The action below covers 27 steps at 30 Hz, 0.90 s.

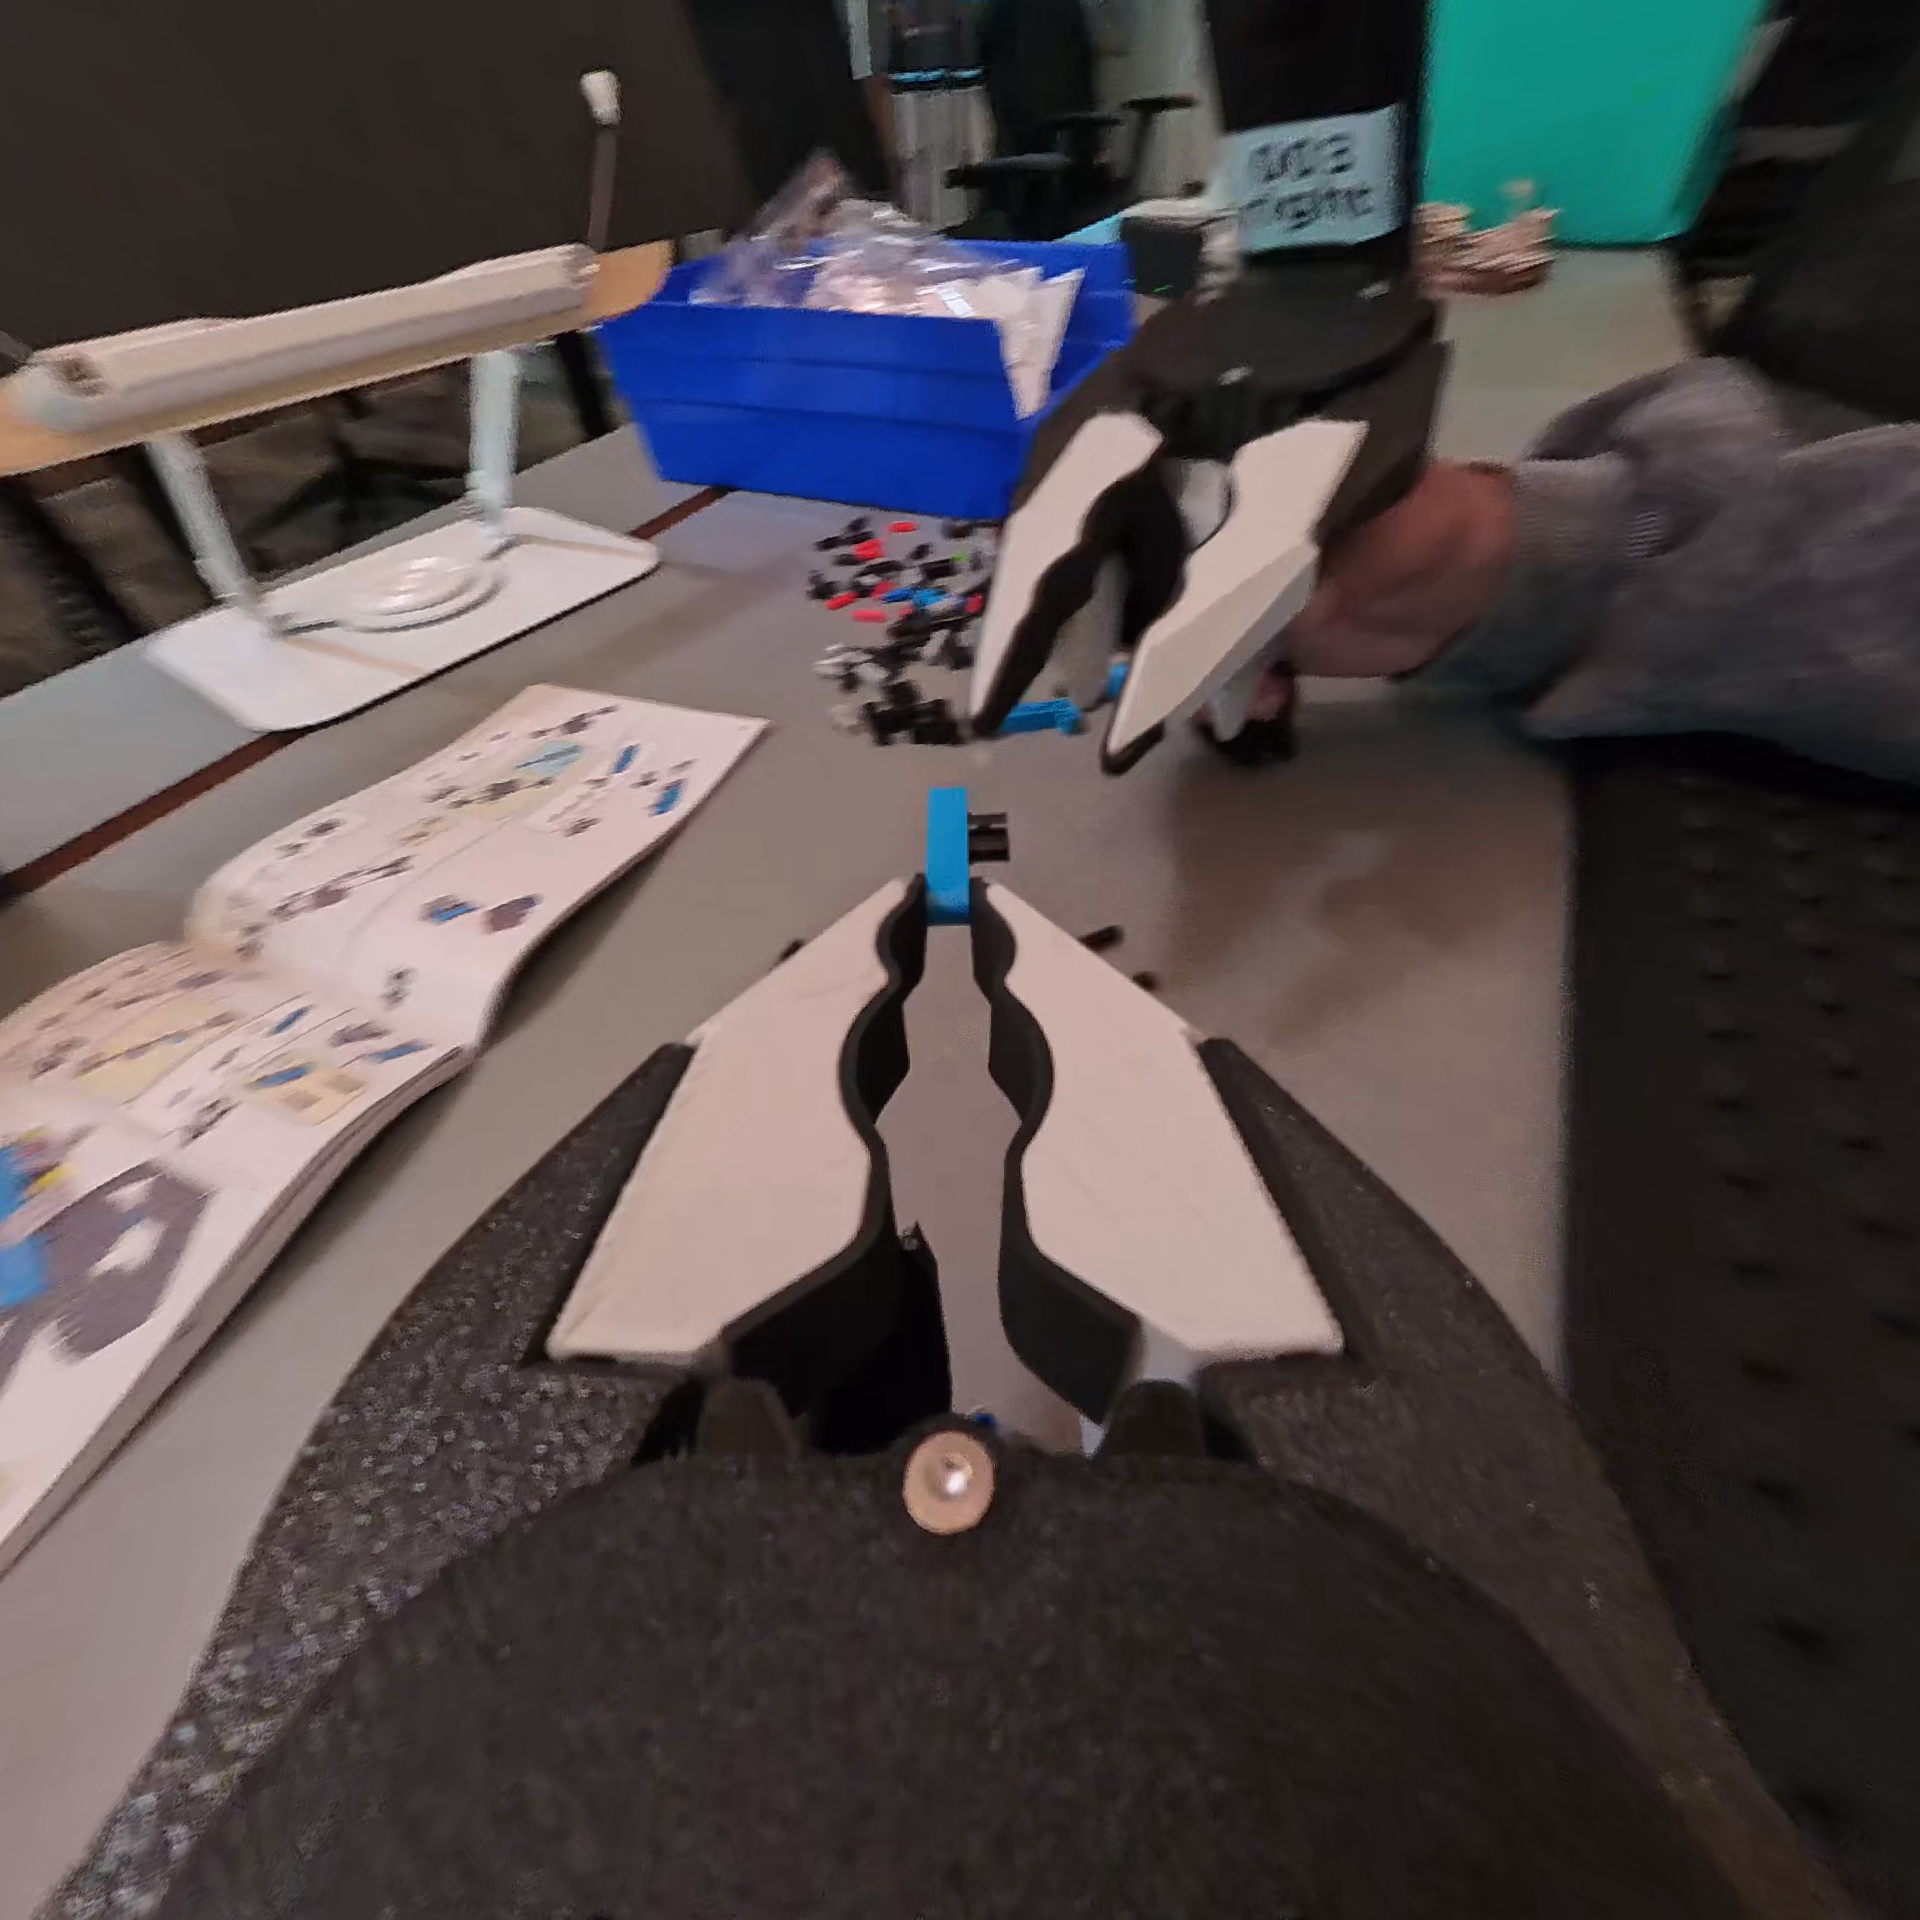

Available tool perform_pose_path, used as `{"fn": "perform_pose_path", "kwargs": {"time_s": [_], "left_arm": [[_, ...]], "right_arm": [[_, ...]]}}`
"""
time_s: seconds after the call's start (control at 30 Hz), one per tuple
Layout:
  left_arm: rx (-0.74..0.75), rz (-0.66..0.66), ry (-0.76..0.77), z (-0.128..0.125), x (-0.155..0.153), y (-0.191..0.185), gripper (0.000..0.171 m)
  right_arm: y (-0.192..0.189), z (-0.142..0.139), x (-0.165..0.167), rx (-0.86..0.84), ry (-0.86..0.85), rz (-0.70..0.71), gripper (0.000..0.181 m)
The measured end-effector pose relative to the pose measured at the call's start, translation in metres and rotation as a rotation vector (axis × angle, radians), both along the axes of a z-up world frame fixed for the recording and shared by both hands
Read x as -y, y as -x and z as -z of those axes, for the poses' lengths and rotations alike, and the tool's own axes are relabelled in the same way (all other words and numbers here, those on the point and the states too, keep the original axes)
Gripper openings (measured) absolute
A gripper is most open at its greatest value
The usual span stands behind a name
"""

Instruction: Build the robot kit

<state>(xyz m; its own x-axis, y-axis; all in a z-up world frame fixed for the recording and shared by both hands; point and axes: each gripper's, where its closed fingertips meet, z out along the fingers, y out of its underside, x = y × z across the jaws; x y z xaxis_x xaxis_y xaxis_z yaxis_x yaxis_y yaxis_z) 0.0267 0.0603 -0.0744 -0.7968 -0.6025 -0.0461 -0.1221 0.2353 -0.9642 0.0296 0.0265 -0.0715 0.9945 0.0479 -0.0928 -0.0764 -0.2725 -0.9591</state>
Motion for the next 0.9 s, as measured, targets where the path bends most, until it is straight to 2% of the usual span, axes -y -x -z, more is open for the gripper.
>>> {"fn": "perform_pose_path", "kwargs": {"time_s": [0.13, 0.23, 0.37, 0.47, 0.6, 0.67, 0.77, 0.9], "left_arm": [[-0.01, -0.182, -0.04, 0.008, -0.029, -0.028, 0.007], [-0.04, -0.258, -0.081, 0.019, -0.043, -0.037, 0.007], [-0.035, -0.255, -0.064, 0.017, -0.042, -0.033, 0.007], [-0.003, -0.247, -0.091, 0.017, -0.039, -0.028, 0.007], [0.028, -0.297, -0.14, 0.018, -0.046, -0.027, 0.007], [0.0, -0.323, -0.142, 0.023, -0.053, -0.029, 0.007], [-0.024, -0.346, -0.103, 0.021, -0.06, -0.033, 0.007], [-0.04, -0.339, -0.091, 0.022, -0.06, -0.033, 0.007]], "right_arm": [[-0.03, 0.016, 0.01, 0.057, 0.113, 0.167, 0.027], [-0.036, 0.03, 0.014, 0.049, 0.207, 0.207, 0.024], [-0.013, 0.068, 0.03, -0.002, 0.461, 0.099, 0.027], [-0.001, 0.077, 0.037, 0.037, 0.519, 0.084, 0.025], [0.003, 0.074, 0.031, 0.015, 0.501, 0.102, 0.022], [-0.009, 0.069, 0.023, 0.068, 0.491, 0.155, 0.017], [-0.042, 0.061, 0.001, 0.151, 0.488, 0.245, 0.02], [-0.07, 0.082, -0.018, 0.228, 0.611, 0.176, 0.026]]}}
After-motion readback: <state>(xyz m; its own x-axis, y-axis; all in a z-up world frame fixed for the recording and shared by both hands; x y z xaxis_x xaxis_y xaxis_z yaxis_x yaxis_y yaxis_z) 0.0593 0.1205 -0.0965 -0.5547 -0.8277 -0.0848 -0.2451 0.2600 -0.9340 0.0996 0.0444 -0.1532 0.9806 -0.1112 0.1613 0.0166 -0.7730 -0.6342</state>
